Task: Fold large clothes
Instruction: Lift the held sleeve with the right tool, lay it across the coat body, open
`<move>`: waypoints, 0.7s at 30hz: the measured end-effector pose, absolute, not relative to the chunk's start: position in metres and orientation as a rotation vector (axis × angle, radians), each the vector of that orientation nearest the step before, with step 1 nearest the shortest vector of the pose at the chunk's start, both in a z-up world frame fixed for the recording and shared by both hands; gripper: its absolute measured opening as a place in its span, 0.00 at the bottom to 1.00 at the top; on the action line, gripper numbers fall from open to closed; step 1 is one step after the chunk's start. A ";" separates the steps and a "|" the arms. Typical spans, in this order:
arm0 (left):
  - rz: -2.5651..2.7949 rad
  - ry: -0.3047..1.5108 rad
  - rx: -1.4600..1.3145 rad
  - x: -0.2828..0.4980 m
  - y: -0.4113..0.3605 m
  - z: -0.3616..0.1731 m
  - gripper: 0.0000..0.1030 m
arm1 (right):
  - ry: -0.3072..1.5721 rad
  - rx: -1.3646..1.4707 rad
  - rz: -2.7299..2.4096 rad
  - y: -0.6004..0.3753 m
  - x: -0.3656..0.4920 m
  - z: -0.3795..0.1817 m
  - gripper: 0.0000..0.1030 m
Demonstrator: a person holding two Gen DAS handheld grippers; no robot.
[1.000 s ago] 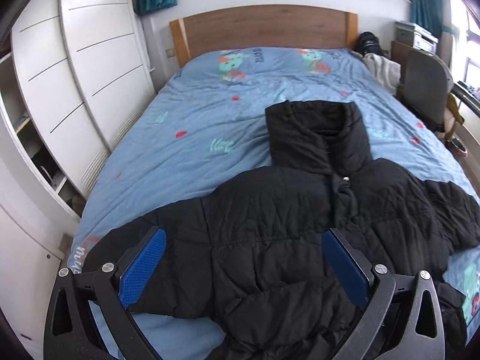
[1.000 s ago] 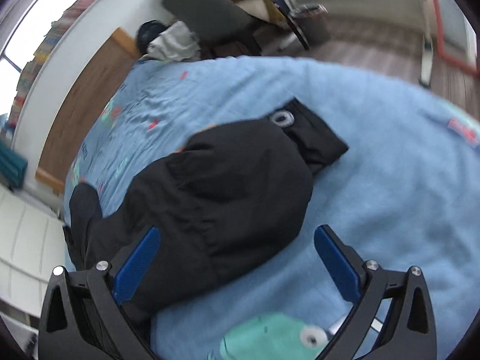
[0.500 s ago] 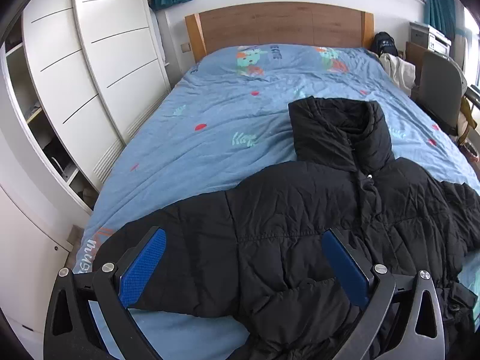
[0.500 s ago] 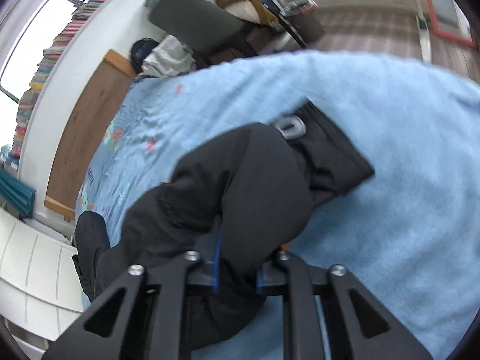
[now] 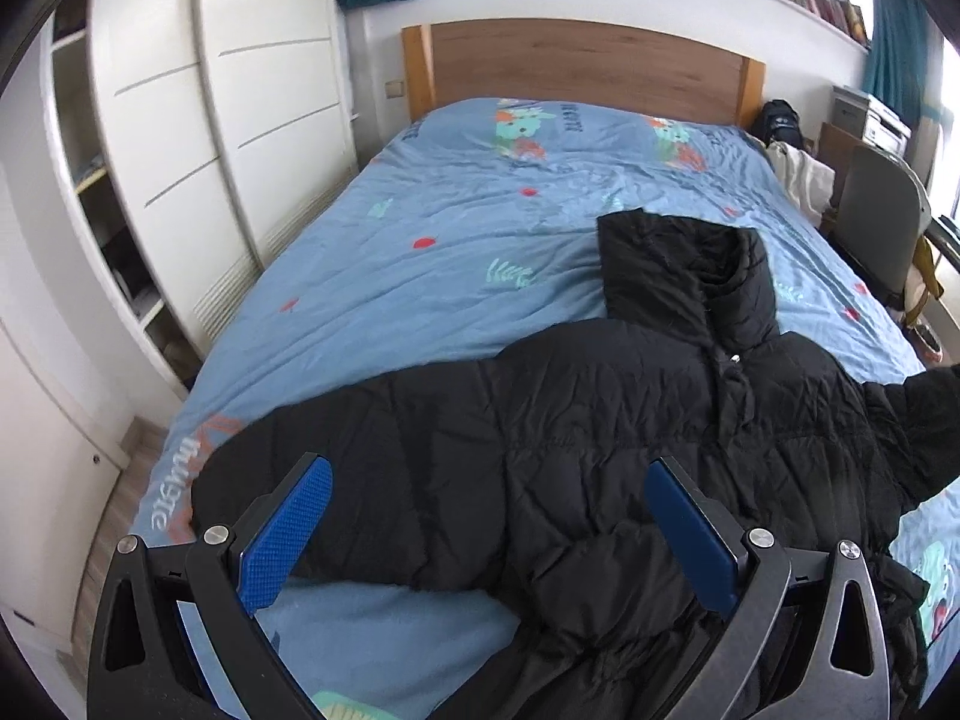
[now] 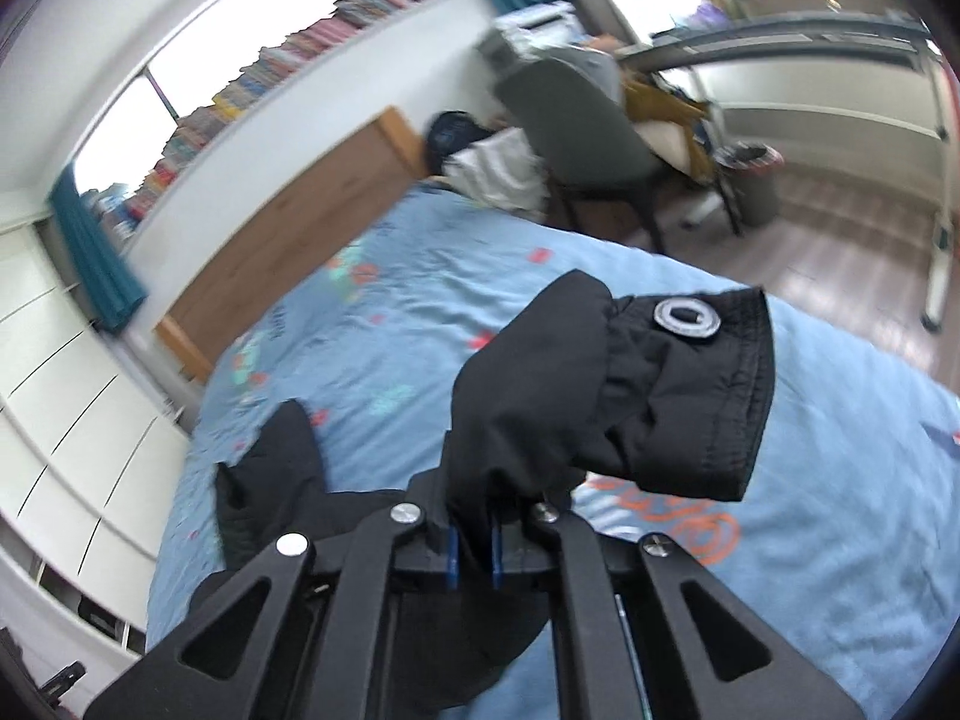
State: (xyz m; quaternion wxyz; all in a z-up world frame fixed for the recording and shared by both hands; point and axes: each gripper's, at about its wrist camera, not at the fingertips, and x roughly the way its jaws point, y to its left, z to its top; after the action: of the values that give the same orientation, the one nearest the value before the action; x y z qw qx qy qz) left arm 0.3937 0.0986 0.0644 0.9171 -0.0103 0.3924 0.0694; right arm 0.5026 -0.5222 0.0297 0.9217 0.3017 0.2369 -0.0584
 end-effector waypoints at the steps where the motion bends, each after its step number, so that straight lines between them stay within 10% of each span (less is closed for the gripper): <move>1: 0.150 0.811 -0.026 0.391 0.102 0.061 0.99 | 0.481 0.605 -0.098 -0.511 0.505 0.039 0.06; 21: 0.225 0.881 -0.173 0.334 0.191 -0.001 0.99 | 0.642 0.295 0.322 -0.228 0.504 0.048 0.06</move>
State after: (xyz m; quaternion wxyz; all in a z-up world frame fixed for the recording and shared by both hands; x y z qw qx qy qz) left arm 0.3344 0.1915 -0.0005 0.8948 -0.0836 0.4250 0.1087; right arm 0.5037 -0.2283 0.0477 0.9257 0.1436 0.3129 0.1568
